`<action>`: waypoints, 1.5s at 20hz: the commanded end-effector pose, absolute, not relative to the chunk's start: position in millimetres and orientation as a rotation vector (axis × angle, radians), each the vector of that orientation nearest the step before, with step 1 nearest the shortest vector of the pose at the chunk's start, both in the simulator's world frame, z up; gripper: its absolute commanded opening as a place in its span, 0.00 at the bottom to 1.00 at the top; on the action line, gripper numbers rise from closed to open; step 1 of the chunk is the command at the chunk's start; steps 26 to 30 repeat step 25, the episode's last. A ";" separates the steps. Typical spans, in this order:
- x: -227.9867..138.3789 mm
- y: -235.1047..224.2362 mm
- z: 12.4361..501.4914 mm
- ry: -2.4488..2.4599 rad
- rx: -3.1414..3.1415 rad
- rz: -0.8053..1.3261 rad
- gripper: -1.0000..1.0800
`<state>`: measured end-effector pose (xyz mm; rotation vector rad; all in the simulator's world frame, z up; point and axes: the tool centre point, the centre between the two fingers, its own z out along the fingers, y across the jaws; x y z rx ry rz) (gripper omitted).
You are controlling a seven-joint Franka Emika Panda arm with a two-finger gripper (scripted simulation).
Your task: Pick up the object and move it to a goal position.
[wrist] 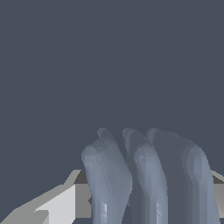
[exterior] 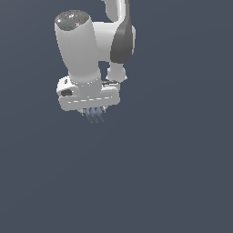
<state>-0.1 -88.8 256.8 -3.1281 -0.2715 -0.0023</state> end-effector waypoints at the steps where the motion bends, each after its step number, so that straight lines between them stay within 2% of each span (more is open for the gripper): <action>1: 5.2 -107.2 280.5 -0.273 -3.128 -0.001 0.00; 7: 17.6 -142.3 325.1 -0.273 -3.129 0.000 0.00; 14: 27.3 -166.5 355.4 -0.273 -3.130 0.000 0.00; 30: 33.2 -178.0 369.8 -0.273 -3.130 0.000 0.00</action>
